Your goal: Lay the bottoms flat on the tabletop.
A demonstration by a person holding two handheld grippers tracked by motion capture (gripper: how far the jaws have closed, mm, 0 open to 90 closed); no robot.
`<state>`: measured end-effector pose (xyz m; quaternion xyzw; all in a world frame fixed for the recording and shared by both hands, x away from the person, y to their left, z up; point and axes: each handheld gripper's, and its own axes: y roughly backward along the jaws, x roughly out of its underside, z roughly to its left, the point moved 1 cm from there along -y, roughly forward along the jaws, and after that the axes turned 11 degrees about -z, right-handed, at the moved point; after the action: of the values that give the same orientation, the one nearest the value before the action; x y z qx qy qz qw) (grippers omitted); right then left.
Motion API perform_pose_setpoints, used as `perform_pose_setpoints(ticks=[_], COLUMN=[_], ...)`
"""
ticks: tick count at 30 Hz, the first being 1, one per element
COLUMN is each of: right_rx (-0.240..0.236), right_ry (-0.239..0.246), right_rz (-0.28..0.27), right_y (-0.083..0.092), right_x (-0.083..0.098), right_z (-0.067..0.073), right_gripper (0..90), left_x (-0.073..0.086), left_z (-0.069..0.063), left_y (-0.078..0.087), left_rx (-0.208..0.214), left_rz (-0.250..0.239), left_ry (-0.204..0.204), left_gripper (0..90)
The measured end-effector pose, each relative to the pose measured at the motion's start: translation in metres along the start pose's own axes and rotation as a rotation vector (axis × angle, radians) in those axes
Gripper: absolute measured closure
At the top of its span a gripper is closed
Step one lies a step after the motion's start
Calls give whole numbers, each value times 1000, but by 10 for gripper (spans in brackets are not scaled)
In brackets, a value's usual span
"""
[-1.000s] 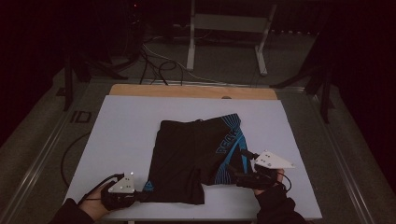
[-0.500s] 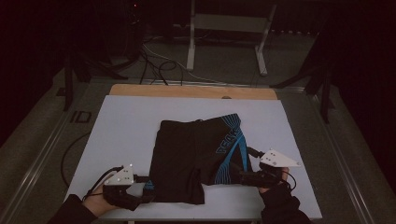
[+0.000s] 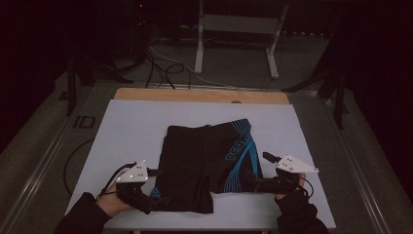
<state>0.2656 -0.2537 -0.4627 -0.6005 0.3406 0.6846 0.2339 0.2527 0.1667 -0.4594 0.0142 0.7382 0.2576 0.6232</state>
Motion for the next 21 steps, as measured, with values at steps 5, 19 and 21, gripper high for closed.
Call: perform_pose_setpoints(ticks=[5, 19, 21], right_rx=[21, 30, 34], right_ry=[-11, -32, -32], right_rz=[9, -7, -12], right_y=[2, 8, 9], right_x=[3, 1, 1], right_z=[-9, -11, -12], right_gripper=[98, 96, 97], left_x=[-16, -53, -57], left_z=[0, -4, -3], left_y=[-13, -71, -79], left_rx=[19, 130, 143], left_rz=[-24, -62, -66], left_ry=[-17, -79, -82], left_gripper=[99, 168, 168])
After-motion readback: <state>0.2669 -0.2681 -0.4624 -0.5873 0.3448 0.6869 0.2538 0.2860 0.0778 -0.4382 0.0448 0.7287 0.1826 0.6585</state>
